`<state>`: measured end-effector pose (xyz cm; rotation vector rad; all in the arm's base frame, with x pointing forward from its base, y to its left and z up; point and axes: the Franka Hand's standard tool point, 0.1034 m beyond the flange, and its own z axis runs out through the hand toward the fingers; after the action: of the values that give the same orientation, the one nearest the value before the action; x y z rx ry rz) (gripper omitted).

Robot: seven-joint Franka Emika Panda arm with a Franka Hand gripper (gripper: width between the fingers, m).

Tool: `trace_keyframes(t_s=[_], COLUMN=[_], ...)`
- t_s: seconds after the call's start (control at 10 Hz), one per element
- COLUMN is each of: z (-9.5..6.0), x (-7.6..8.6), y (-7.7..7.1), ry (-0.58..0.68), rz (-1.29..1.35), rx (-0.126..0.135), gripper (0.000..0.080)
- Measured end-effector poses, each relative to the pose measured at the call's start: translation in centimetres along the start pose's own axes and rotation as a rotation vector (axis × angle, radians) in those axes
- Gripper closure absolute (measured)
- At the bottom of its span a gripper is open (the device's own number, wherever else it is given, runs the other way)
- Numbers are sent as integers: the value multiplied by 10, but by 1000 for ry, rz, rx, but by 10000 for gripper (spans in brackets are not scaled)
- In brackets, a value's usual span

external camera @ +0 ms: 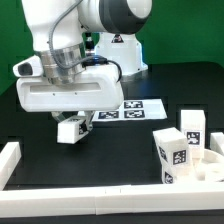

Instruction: Assemble stool

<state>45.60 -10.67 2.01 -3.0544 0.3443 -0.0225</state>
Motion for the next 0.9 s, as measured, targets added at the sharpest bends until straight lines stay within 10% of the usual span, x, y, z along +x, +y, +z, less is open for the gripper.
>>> trace_keyframes(t_s=[0.5,0.7,0.9], z=[7,9,13], x=[-13,-16,-22], y=[1,-3,-8], ry=[19,-11,-56], rz=[-250,-236,-254], rx=[-51,-37,-32], gripper=[466,224,173])
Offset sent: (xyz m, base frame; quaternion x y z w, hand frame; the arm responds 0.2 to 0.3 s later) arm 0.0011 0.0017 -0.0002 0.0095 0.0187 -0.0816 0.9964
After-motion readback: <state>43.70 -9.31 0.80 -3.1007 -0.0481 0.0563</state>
